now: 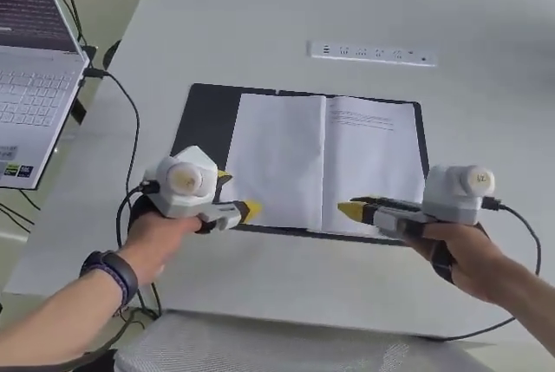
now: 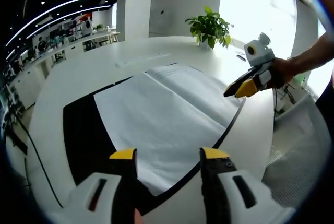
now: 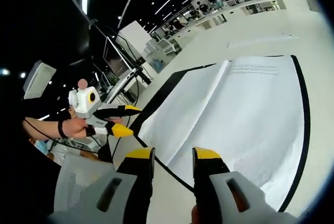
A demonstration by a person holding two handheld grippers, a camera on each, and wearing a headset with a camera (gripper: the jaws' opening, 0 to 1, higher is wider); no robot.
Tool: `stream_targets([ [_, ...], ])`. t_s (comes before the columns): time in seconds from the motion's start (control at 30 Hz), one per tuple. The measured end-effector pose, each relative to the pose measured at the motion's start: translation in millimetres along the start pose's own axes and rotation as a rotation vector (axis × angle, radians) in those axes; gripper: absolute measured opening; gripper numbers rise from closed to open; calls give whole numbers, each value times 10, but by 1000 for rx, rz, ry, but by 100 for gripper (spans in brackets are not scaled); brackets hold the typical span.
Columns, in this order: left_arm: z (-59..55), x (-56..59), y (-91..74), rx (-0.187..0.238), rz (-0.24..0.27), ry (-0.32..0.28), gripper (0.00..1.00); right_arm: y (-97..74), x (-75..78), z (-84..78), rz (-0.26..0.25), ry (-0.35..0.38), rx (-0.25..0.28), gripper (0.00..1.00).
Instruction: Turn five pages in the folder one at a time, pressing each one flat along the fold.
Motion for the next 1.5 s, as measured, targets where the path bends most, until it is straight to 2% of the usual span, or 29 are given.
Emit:
stream_targets([
  [0.03,6,16,-10,-1,-2,7,49,-54,39,-24,-34,-30,-17,31],
  [0.13,32,48,-51,4,-6,19,51,-179,36,-62,-51,-44,-16,39],
  [0.4,103,129,-248,26,-9,49,57,-611,167,-157,-159,-92,9,45],
  [0.6,72,141,-409,26,8,50,63,-870,225,-212,-223,-97,32,50],
  [0.67,51,98,-450,34,17,37,64,-949,227,-233,-239,-95,45,53],
  [0.8,23,89,-562,46,31,16,67,-1072,241,-305,-267,-89,56,56],
  [1.03,2,108,-740,79,51,-30,72,-1201,215,-431,-306,-100,58,62],
  [1.23,-53,113,-779,88,57,-66,76,-1233,266,-495,-328,-89,62,66],
  [1.37,-74,120,-786,95,57,-87,76,-1227,215,-527,-325,-73,75,66],
  [1.5,-101,127,-773,78,55,-75,77,-1215,198,-559,-323,-66,73,66],
])
Point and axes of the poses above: the centre of the closed fingertips' face, and the gripper's own axes: y roughly forward along the fingers, x roughly to its right, z roughly out of its top, the point moved 2 cm from there along -y, roughly backward along the fingers, and after that the axes turned 12 degrees about -x, right-handed, at the moved point
